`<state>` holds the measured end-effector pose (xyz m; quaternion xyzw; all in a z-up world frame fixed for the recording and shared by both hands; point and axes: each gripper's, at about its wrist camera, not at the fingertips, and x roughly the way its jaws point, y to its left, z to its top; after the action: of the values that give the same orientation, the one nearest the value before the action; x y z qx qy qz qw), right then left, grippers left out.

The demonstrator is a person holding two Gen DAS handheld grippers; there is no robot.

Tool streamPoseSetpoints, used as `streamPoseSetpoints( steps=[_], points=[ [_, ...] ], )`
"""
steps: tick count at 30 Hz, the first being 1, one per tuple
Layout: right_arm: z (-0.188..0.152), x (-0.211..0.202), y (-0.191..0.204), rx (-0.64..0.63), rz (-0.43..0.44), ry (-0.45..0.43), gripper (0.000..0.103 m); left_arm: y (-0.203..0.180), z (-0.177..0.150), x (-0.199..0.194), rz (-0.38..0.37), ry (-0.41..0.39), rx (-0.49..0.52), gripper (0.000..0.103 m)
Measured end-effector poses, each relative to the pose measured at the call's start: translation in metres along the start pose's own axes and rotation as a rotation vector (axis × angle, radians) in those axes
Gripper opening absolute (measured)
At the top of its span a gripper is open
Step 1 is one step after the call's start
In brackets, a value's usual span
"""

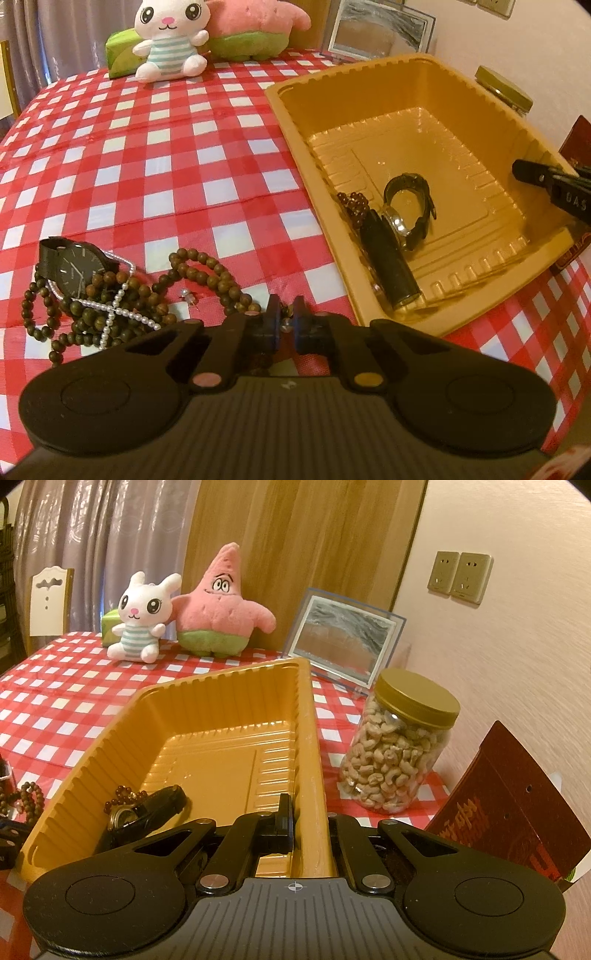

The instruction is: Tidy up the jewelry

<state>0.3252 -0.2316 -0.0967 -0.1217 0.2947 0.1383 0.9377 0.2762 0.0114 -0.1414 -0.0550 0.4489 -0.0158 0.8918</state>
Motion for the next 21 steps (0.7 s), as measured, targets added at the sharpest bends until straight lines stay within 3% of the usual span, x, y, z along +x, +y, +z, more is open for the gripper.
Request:
streamPoseSetpoints(
  steps=[10,15,21],
  points=[
    [-0.001,-0.001,0.000,0.001,-0.001,-0.003,0.003,-0.002,0.015,-0.037,-0.023,-0.079,-0.034,0.005],
    [0.000,-0.001,0.001,0.001,0.000,-0.006,0.003,-0.018,0.029,-0.046,-0.076,-0.107,-0.034,0.005],
    [0.000,-0.003,0.001,-0.004,0.003,-0.007,0.003,-0.043,0.041,-0.030,-0.160,-0.093,0.003,0.005]
  ],
)
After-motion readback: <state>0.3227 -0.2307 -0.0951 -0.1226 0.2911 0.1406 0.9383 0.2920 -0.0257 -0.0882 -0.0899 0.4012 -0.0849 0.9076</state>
